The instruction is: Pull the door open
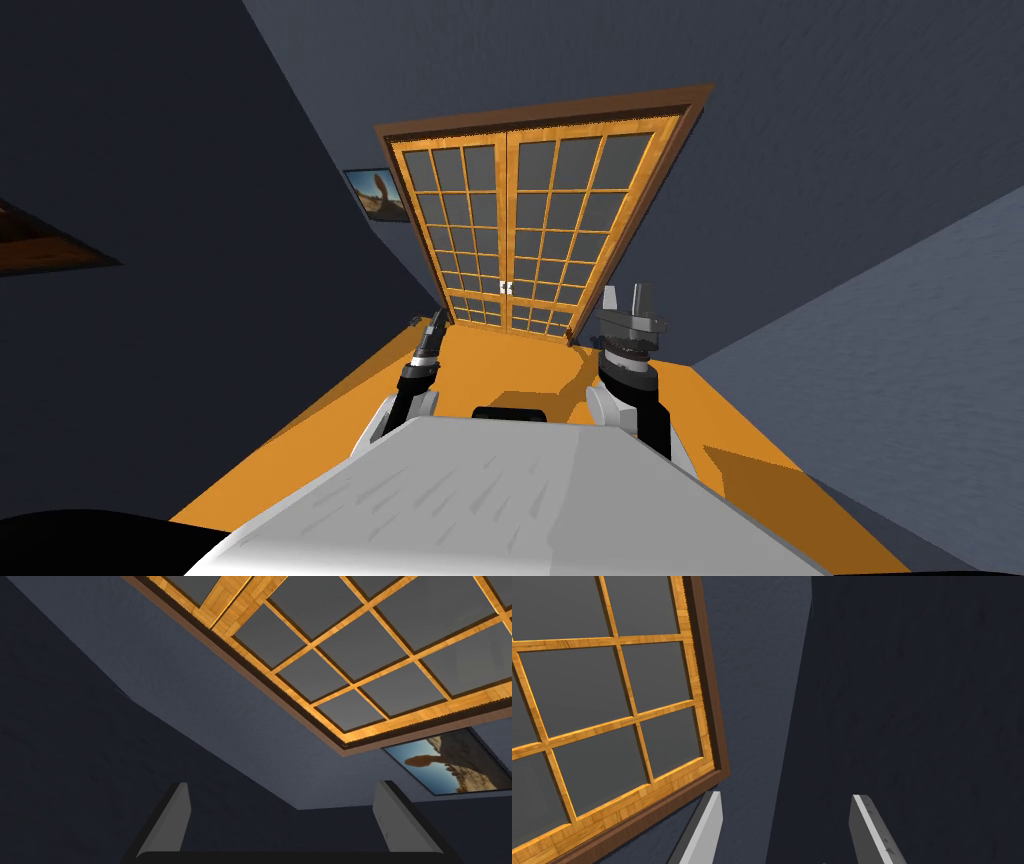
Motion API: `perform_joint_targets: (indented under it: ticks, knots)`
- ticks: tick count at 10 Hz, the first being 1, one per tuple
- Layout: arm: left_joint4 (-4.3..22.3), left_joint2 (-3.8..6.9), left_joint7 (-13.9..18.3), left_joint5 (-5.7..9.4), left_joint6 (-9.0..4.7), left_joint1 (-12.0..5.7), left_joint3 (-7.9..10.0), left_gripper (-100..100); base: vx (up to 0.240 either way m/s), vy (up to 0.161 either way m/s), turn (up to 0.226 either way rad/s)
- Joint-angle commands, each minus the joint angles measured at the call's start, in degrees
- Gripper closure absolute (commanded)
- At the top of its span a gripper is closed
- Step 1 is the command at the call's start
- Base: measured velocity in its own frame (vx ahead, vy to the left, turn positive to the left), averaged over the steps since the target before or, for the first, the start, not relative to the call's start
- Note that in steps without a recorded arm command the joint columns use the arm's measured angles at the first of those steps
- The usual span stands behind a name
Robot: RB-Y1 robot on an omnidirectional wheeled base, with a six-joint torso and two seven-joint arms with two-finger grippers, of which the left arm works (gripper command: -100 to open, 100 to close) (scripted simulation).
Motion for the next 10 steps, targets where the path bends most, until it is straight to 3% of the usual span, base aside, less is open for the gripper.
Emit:
perform_joint_targets:
  ticks: [1, 10]
  knots:
    - [2.1, 0.33, -1.7, -0.22, -0.38, -0.46, 0.62, -100, 0.107, -0.009, -0.061]
    - [13.7, 1.28, -11.2, -1.83, -2.09, -3.22, 3.75, -100, 0.101, -0.007, -0.066]
